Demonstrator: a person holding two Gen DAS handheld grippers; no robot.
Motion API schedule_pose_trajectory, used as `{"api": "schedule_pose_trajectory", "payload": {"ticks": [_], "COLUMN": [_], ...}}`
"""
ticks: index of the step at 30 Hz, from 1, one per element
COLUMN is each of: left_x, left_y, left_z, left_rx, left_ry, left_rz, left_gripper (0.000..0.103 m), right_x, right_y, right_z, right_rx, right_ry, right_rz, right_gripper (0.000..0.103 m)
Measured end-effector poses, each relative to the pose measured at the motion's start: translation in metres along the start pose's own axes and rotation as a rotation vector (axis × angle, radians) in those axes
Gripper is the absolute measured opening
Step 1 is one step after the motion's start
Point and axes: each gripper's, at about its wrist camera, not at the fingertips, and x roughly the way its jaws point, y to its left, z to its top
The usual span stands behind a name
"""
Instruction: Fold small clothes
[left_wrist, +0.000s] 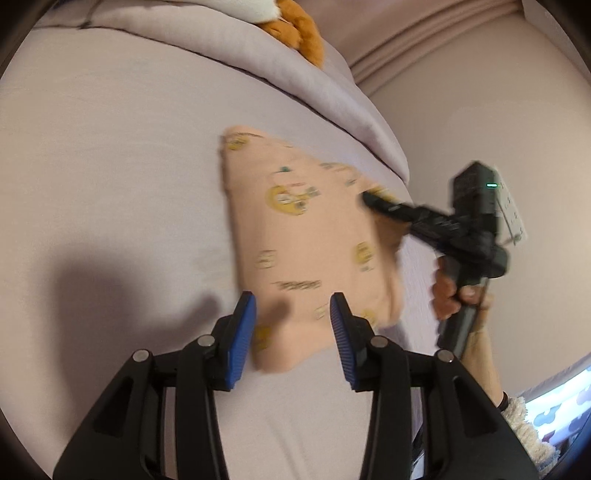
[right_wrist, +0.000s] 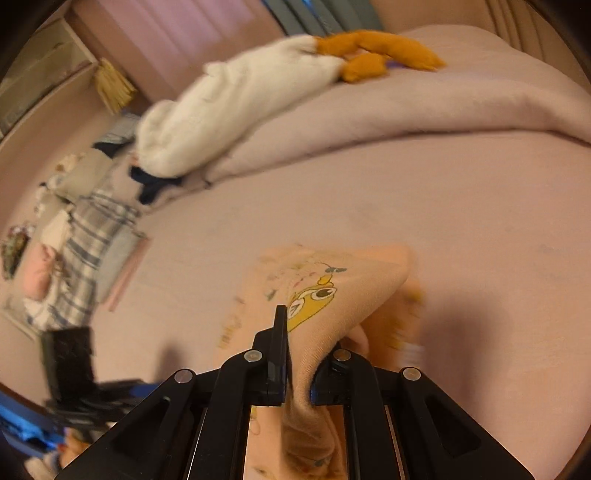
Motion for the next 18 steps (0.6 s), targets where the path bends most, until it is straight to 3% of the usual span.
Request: {"api": "schedule_pose_trajectory", "payload": {"ticks": [3, 5, 7, 9, 10, 15, 18], "left_x": [0.022, 0.038, 0.051, 0.062, 0.067, 0.074, 0.075], "left_y": [-0.017, -0.028, -0.035, -0.036, -0.035, -0.027, -0.025], "left_z": [0.007, 0.008, 0.006, 0.000, -0.001, 0.000, 0.003], "left_rx": [0.034, 0.067, 0.106, 0.128, 0.134, 0.124, 0.122], "left_ry": [0.015, 0.036, 0.064, 0.095, 0.105, 0.118, 0.123], "left_rz": [-0.007, 0.001, 0.010, 0.035, 0.049, 0.051, 0.050], "left_gripper": [0.041, 0.041, 0.041, 0.041, 0.041, 0.041, 0.041], "right_x": [0.022, 0.029, 0.033, 0.035, 0.037, 0.047, 0.031], "right_y": [-0.025, -0.038, -0.050, -0.056, -0.059, -0.051, -0.040], "right_z": [-0.013, -0.016, -0.015, -0.011, -0.009, 0.009, 0.027], "right_rx": [0.087, 0.163, 0.242, 0.289, 0.306, 0.343, 0.318], "right_ry": [0.049, 0.040, 0.025, -0.001, -0.012, -0.047, -0.128], "right_rz": [0.043, 0.124, 0.217, 0.273, 0.299, 0.333, 0.353], "right_gripper": [0.010, 0.010, 0.017, 0.032, 0.033, 0.034, 0.034]}}
